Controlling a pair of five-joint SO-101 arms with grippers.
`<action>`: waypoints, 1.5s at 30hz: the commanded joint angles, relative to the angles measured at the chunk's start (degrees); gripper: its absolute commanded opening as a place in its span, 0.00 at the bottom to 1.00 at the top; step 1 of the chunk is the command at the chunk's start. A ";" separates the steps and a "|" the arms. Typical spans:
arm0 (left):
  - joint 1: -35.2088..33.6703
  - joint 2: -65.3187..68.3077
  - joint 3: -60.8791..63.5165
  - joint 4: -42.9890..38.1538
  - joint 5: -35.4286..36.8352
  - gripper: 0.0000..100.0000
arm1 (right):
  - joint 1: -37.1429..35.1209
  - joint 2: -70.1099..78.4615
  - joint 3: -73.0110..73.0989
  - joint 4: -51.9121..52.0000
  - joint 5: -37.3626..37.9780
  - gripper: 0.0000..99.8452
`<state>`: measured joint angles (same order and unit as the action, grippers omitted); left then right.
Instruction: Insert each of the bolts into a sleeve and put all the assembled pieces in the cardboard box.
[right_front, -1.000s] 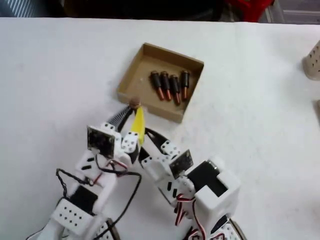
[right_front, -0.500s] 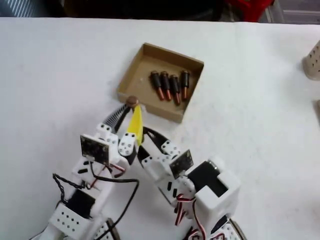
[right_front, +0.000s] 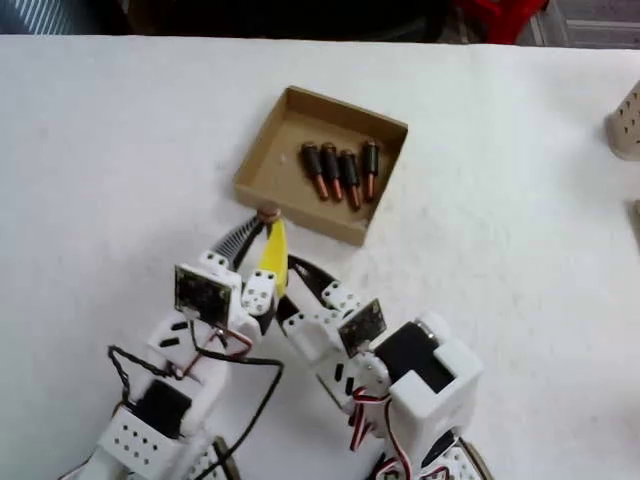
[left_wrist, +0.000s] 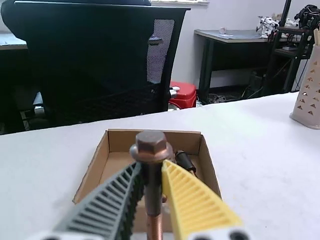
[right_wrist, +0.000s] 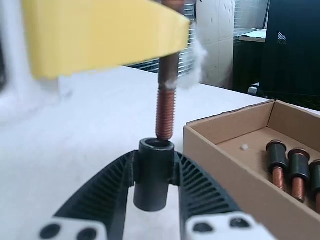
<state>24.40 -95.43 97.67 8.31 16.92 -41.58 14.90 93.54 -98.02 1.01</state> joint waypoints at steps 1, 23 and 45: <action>2.51 -0.84 -0.62 2.90 -0.62 0.02 | 0.66 -0.22 0.26 -0.13 0.70 0.02; 1.80 -0.84 -6.15 3.78 5.54 0.02 | 0.48 -0.22 0.26 1.01 0.79 0.02; 0.75 -0.84 -5.27 5.10 9.23 0.02 | 0.84 -0.22 0.18 0.84 0.79 0.02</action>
<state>26.33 -95.43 93.27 16.75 25.80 -41.14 14.90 93.54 -97.05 1.01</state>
